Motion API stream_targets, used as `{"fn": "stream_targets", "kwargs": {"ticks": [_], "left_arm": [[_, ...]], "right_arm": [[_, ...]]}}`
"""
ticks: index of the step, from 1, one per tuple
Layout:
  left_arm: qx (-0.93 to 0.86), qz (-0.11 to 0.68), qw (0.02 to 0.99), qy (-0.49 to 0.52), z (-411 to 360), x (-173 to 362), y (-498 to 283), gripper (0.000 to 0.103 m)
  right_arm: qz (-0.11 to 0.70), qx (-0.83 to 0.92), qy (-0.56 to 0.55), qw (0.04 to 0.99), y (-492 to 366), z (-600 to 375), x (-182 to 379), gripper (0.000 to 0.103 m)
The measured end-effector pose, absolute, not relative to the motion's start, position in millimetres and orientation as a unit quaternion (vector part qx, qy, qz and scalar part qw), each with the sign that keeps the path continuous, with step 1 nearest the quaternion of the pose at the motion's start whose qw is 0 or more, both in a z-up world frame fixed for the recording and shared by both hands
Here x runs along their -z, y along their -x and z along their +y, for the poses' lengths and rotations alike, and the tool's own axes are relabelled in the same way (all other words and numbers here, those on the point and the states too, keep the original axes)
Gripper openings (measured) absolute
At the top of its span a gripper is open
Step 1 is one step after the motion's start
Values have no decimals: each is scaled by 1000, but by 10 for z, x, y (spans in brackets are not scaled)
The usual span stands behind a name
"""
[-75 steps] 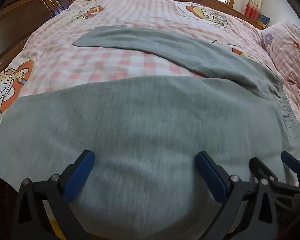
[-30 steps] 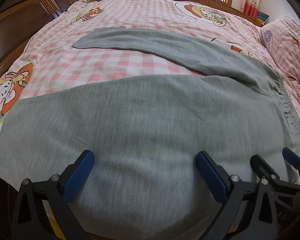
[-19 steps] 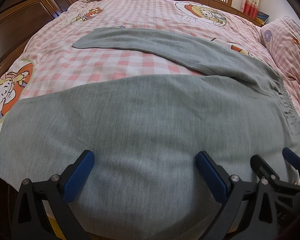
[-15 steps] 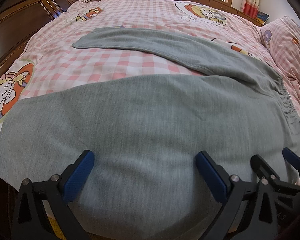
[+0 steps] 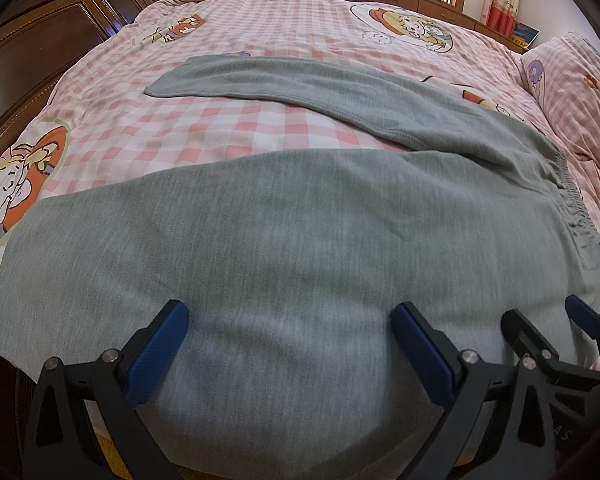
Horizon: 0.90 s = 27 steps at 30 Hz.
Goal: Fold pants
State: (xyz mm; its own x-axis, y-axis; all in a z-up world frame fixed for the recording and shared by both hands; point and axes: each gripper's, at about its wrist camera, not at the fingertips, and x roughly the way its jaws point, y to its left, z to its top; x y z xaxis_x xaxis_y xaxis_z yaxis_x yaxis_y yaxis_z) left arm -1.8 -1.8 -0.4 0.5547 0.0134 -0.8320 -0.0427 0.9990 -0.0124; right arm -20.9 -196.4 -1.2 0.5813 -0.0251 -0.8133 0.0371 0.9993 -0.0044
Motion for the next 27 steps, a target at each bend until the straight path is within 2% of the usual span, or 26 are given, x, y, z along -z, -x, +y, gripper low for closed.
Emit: {"fn": "stream_targets", "kwargs": {"ticks": [27], "left_arm": [[-16,471,882,15,-24,3,16,103]], "right_arm": [[457,18,-7,889,209,-1969,7,103]]}}
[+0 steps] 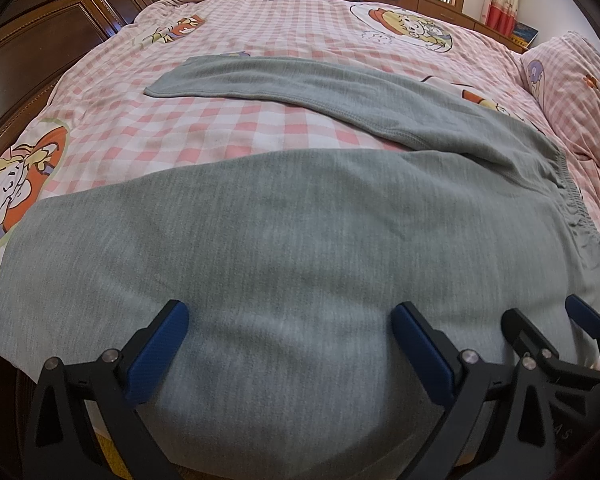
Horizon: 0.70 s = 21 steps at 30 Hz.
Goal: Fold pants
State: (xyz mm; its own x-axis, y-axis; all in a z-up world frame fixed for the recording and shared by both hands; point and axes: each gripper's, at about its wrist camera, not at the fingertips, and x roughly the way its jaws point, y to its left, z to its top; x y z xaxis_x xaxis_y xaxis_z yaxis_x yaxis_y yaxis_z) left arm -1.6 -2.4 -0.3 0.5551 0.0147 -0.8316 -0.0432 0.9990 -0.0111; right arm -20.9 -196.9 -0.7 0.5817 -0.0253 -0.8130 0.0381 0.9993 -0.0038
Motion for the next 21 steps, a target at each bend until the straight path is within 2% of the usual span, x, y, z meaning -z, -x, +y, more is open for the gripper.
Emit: {"fn": "stream_targets", "kwargs": {"ticks": [15,21], "left_arm": [[-12,491,871,15,6,-4,-43,103],[9,518,855,8,23,-54,-91,103]], "right_arm": [[503,-18,12,864,71,-1983,-69,103],[502,-49,-12,863,83,-2107,-193,102]]}}
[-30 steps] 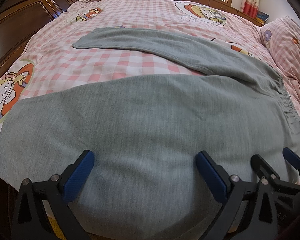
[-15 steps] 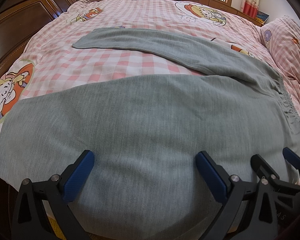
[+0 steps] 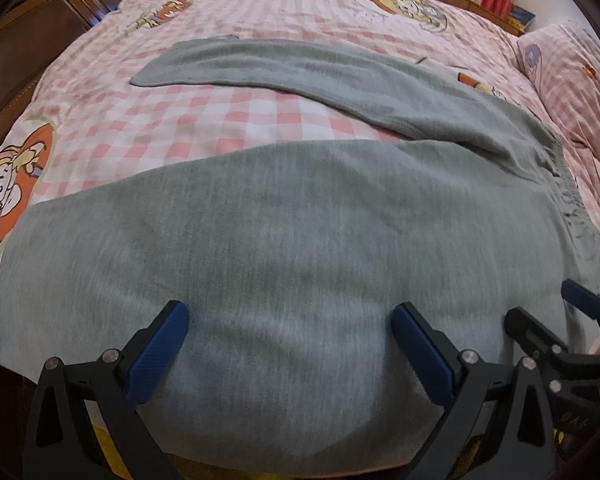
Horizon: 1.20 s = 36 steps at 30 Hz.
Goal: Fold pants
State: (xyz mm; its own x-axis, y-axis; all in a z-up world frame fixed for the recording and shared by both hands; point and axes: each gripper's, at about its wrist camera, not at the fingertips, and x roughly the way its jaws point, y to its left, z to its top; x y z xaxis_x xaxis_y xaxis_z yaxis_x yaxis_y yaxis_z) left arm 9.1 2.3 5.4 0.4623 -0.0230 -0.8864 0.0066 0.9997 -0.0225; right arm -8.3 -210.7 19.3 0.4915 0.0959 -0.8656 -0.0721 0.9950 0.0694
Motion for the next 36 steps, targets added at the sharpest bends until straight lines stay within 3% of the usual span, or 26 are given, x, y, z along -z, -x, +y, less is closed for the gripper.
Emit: {"fn": "stream_targets", "kwargs": {"ticks": [18,36], "left_arm": [[67,519,852,-14,-118,-421,-469,103],[75,485,869,-64,-179,-818,-1643,103]], "right_arm": [[486,-40,-42,872,-230,-2696,-589,102],[483,-12,-23,875,-1077,-3369,-768,101]]}}
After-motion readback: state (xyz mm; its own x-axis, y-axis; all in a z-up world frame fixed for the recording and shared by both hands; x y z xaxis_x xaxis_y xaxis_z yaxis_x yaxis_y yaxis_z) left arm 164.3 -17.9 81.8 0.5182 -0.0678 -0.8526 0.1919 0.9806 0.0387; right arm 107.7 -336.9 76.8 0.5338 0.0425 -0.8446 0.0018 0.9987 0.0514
